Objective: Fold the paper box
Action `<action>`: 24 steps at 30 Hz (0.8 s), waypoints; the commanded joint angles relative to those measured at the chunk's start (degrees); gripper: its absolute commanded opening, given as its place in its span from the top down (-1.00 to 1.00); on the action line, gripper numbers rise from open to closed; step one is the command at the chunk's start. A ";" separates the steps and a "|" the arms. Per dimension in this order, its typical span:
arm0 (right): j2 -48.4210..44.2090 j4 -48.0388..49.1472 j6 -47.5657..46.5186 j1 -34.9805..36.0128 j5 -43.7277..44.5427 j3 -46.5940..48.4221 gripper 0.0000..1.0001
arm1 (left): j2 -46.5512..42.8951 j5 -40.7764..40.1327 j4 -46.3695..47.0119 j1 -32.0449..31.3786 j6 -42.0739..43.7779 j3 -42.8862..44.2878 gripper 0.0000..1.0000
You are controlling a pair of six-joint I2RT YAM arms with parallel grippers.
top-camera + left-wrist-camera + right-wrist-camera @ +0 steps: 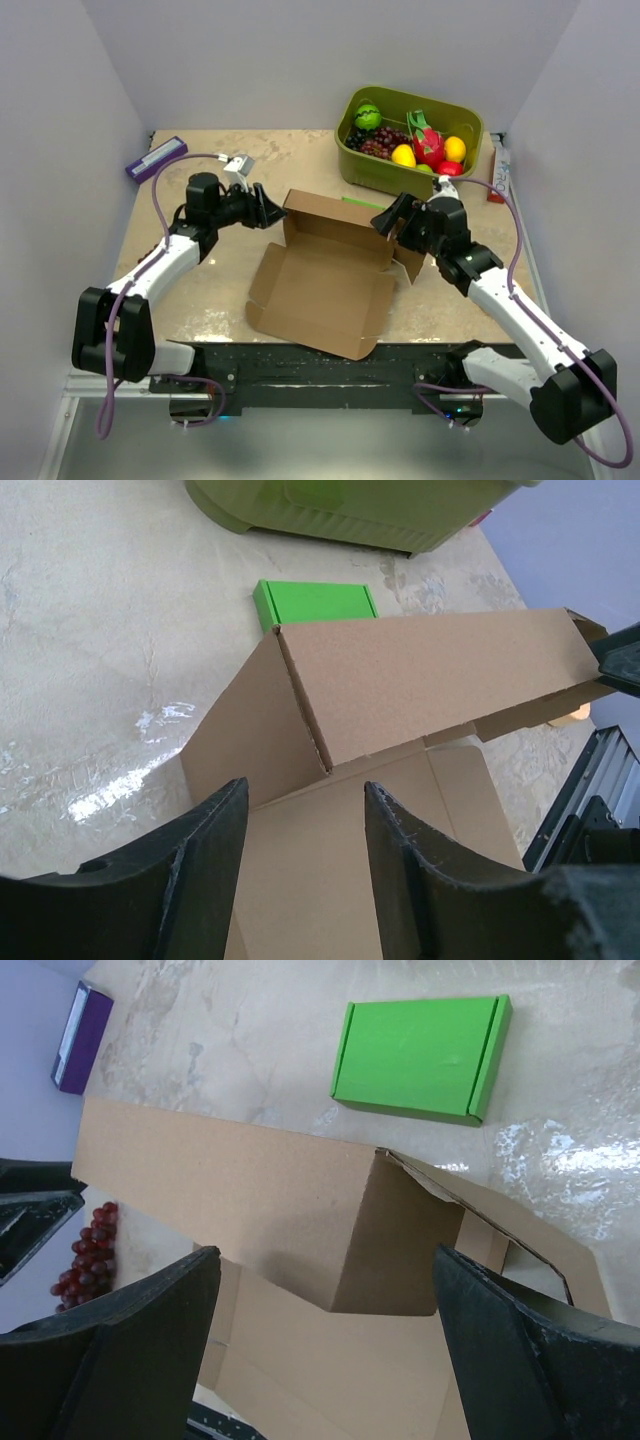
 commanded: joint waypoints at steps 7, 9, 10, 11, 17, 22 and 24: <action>2.78 9.49 5.80 -0.13 -0.36 -2.23 -0.70 | -1.06 -1.58 2.93 0.54 -0.53 3.61 -0.55; 3.75 11.07 6.59 -0.22 -0.45 -2.93 -0.66 | 1.23 -3.42 0.65 0.45 0.44 5.64 -0.56; 4.10 11.60 7.38 -0.13 -0.53 -3.02 -0.65 | 2.11 -3.60 0.03 0.45 0.79 7.39 -0.56; 4.71 12.13 7.65 -0.13 -0.54 -3.11 -0.64 | 3.94 -3.69 -0.41 0.45 0.88 8.01 -0.57; 6.47 13.89 9.14 -0.22 -0.54 -3.02 -0.56 | 8.78 -0.79 4.33 0.45 -2.02 9.69 -0.52; 7.70 18.19 11.34 -0.30 -2.29 -4.86 -0.40 | 11.61 1.84 5.21 0.10 -3.16 9.26 -0.45; 8.58 19.42 11.61 -0.22 -2.73 -4.95 -0.31 | 10.73 2.28 5.92 -0.42 -3.25 8.11 -0.45</action>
